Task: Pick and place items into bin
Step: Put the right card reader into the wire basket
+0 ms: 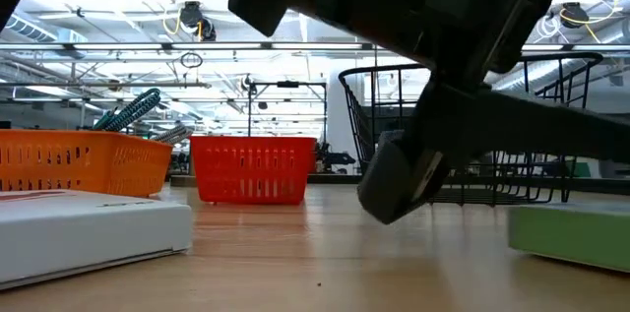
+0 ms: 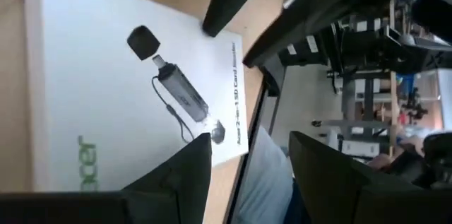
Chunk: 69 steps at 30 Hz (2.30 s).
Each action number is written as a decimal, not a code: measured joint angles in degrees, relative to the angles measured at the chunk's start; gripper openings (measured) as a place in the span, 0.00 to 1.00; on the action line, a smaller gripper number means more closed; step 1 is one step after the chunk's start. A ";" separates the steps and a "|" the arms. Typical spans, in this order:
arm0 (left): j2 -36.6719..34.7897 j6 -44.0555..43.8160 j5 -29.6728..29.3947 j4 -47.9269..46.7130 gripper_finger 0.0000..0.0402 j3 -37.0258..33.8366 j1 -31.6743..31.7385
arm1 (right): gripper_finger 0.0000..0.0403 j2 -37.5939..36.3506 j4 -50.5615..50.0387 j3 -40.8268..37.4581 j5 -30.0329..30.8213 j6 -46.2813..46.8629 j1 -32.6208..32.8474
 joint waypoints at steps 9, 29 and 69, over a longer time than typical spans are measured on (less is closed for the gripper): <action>-0.21 3.19 2.82 -6.47 0.49 0.20 -0.17 | 0.32 -0.17 -0.18 -0.08 0.99 0.93 1.46; -2.63 2.97 -2.23 -19.84 0.24 0.09 -1.53 | 0.27 -2.56 -9.36 -0.09 -6.03 1.24 -0.29; 0.12 4.46 -1.68 -14.49 0.24 0.18 1.12 | 0.03 0.48 1.88 -0.20 -10.49 -15.47 -7.96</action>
